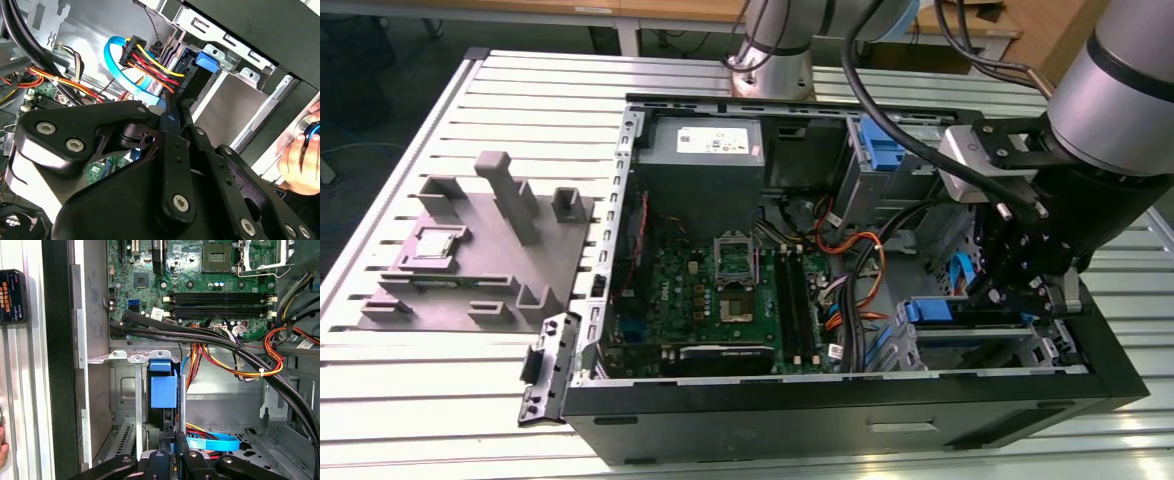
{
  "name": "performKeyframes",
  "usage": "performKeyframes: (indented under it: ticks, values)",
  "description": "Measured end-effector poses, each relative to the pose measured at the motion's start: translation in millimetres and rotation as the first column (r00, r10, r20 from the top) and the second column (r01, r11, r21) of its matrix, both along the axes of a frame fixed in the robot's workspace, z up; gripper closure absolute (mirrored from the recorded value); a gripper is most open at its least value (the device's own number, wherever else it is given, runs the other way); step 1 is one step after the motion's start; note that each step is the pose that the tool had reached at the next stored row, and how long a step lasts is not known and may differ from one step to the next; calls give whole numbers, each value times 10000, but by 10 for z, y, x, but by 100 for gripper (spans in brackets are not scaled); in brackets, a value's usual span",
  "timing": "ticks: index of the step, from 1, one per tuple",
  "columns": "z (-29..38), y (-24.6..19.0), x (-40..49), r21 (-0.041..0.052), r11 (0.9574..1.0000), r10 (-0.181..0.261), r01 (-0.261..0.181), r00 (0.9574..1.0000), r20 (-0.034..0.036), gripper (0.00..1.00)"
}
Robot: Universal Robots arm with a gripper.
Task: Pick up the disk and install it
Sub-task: 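Insert the second disk wire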
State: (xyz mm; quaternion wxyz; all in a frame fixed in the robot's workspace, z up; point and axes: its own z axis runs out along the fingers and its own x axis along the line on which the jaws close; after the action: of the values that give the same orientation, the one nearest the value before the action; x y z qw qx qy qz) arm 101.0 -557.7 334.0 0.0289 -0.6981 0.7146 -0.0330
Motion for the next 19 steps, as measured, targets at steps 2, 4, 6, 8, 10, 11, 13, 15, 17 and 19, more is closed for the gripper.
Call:
performKeyframes:
  ticks: [2,4,6,8,10,11,13,15,17,19]
  values:
    - [7,0,0,3,10000,0,0,10000,0,84]
    - [15,1,0,0,10000,0,0,10000,0,84]
    - [21,0,0,-2,10000,0,0,10000,0,84]
    - [29,0,0,-2,10000,0,0,10000,0,84]
    - [30,0,0,3,10000,0,0,10000,0,84]
    - [33,-1,0,19,10000,0,0,10000,0,84]
    - [33,-13,0,144,9999,0,0,10000,0,84]
    - [32,-32,1,176,9998,0,0,10000,0,84]
    - [32,-50,1,202,9998,0,0,10000,-1,84]
    - [31,-65,2,298,9996,0,0,10000,0,84]
